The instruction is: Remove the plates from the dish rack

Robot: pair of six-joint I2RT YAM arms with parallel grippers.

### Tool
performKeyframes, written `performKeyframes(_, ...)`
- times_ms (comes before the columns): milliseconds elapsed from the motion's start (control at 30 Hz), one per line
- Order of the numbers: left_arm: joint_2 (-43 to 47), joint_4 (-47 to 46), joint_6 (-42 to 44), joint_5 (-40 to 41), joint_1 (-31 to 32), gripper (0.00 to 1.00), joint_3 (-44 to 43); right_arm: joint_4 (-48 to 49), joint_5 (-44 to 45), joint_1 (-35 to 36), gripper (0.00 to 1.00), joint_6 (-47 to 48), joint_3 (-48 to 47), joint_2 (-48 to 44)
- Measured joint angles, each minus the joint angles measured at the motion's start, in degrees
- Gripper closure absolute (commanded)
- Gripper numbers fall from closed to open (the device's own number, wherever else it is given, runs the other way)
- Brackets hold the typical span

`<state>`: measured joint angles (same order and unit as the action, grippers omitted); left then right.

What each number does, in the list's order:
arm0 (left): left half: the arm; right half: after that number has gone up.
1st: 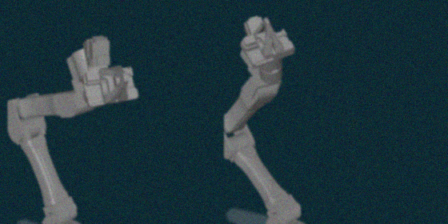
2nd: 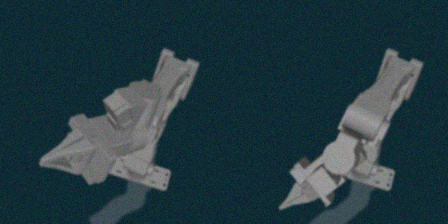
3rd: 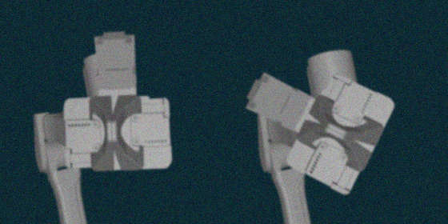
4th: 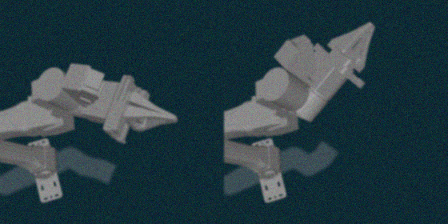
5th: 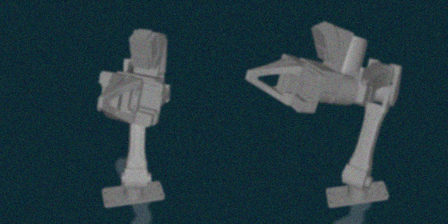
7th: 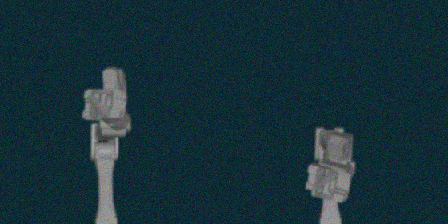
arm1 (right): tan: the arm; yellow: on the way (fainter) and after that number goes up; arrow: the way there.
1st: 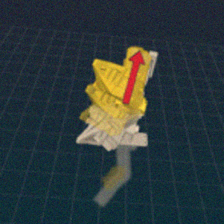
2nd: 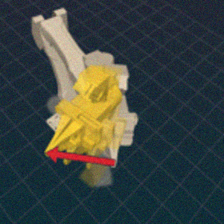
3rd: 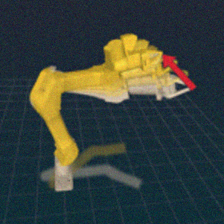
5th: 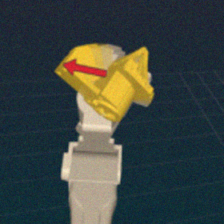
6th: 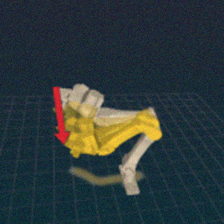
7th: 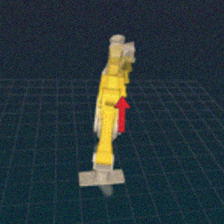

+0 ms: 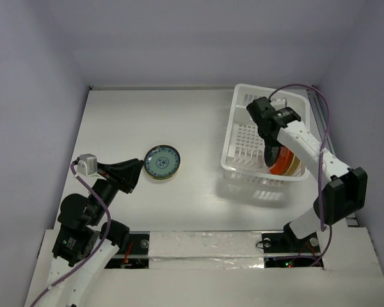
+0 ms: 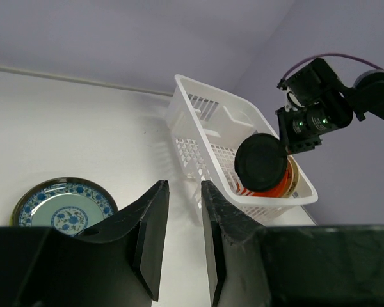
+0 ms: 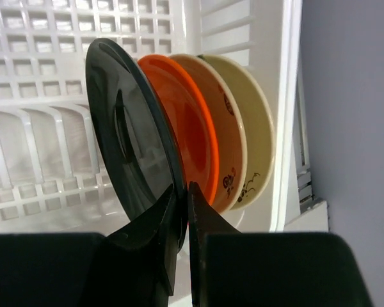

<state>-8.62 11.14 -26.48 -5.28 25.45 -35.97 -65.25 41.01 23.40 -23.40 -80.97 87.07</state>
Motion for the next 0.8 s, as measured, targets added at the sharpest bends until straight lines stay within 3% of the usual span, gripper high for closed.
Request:
performKeyframes(233,-0.02,0.04,0.0,0.02,0.0,0.76,0.0,-5.18,5.81,7.5,1.0,-3.78,-15.26,-0.24)
performKeyframes(400,-0.02,0.11,-0.02,0.31,0.0,0.76,0.0,-0.79,4.04,16.59,1.0,-4.9,-20.59,-6.73)
performKeyframes(567,-0.02,0.55,-0.02,1.14,0.0,0.76,0.0,18.43,-10.14,22.47,1.0,-6.27,-10.1,-8.79)
performKeyframes(800,-0.02,1.2,-0.39,2.78,0.0,0.75,0.0,40.74,-28.44,25.07,1.0,-11.5,-7.23,13.07)
